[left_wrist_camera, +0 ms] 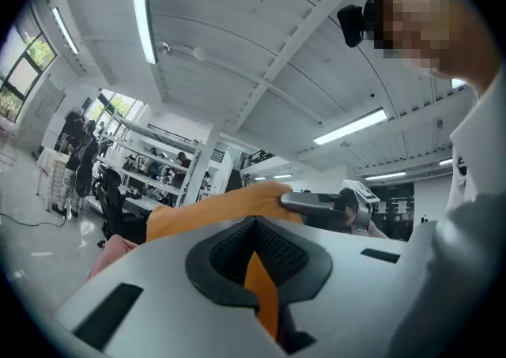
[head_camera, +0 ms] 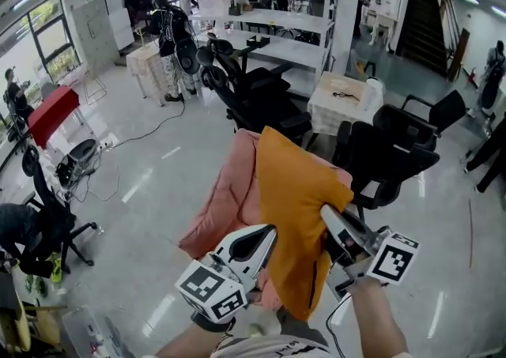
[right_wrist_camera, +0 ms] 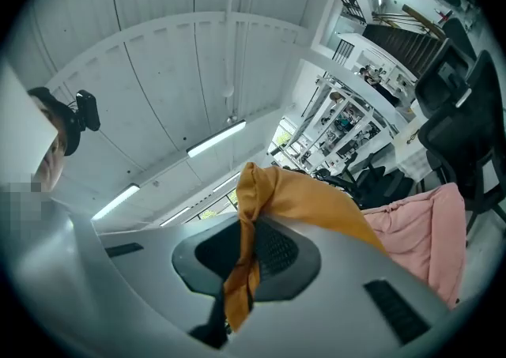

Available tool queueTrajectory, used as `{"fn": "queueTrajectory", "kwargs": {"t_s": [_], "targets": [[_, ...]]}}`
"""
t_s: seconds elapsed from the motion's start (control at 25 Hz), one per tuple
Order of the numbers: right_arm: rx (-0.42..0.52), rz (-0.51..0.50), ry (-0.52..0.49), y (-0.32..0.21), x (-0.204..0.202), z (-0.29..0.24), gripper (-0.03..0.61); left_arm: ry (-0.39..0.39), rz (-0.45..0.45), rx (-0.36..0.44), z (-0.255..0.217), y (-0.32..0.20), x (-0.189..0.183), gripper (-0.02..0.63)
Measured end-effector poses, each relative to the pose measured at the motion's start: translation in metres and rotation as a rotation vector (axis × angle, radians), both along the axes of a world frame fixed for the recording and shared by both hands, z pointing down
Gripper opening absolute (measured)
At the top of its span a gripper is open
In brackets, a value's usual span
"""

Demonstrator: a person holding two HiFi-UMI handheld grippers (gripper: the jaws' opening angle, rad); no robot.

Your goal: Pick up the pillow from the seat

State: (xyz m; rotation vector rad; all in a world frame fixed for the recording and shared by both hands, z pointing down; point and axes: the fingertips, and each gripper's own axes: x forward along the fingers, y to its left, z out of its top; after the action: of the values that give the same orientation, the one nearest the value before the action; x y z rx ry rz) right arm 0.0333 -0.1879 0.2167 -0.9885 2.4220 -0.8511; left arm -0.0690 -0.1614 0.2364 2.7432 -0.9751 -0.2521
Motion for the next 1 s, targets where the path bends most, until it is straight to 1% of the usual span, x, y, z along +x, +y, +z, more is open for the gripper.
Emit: {"fn": "queueTrajectory", "kwargs": {"t_s": [0.24,0.36,0.52,1.0], "targets": [[0.013,-0.014,-0.016,0.039,-0.009,-0.018,0.034,-0.003,0.008,0.018,-0.016,0.034,-0.01,0.011],[0.007,-0.016,-0.012,0.056,-0.015,-0.015,0.034,-0.005,0.019,0.003,-0.011,0.049,-0.013,0.011],[0.01,-0.018,-0.023,0.077,-0.02,-0.014,0.034,-0.008,0.033,0.001,-0.005,0.066,-0.017,0.011],[0.026,-0.035,-0.016,0.106,-0.035,-0.016,0.034,-0.023,0.031,0.015,-0.006,0.093,-0.03,0.011]]}}
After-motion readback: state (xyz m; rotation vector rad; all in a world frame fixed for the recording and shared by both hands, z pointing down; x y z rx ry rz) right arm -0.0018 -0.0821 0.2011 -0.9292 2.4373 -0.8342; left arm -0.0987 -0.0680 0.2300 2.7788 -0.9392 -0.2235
